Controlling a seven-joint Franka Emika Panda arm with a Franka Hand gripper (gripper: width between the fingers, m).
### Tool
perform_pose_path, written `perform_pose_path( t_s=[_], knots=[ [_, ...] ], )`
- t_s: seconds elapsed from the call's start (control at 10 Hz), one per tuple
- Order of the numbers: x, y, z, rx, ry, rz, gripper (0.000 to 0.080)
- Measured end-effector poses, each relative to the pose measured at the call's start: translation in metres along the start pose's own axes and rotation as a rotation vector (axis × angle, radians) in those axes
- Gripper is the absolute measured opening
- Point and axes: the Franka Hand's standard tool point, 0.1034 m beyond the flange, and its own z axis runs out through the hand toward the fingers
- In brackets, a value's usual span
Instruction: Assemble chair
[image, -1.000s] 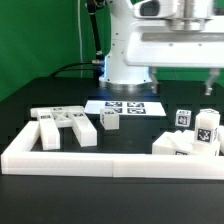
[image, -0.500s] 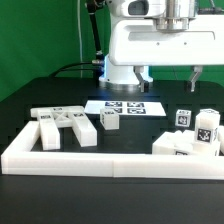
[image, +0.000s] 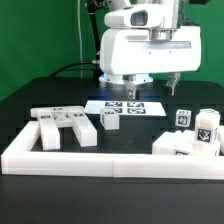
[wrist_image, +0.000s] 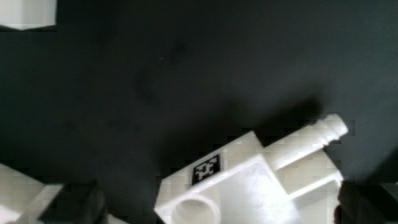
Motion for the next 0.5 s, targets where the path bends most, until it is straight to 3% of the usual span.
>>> perform_pose_path(
  t_s=[0.2, 0.5],
  knots=[
    [-0.002, 0.001, 0.001, 0.0, -0.002, 0.003, 0.0649],
    [-0.051, 0.011, 0.016, -0.021, -0.014, 0.056, 0.0649]
  ],
)
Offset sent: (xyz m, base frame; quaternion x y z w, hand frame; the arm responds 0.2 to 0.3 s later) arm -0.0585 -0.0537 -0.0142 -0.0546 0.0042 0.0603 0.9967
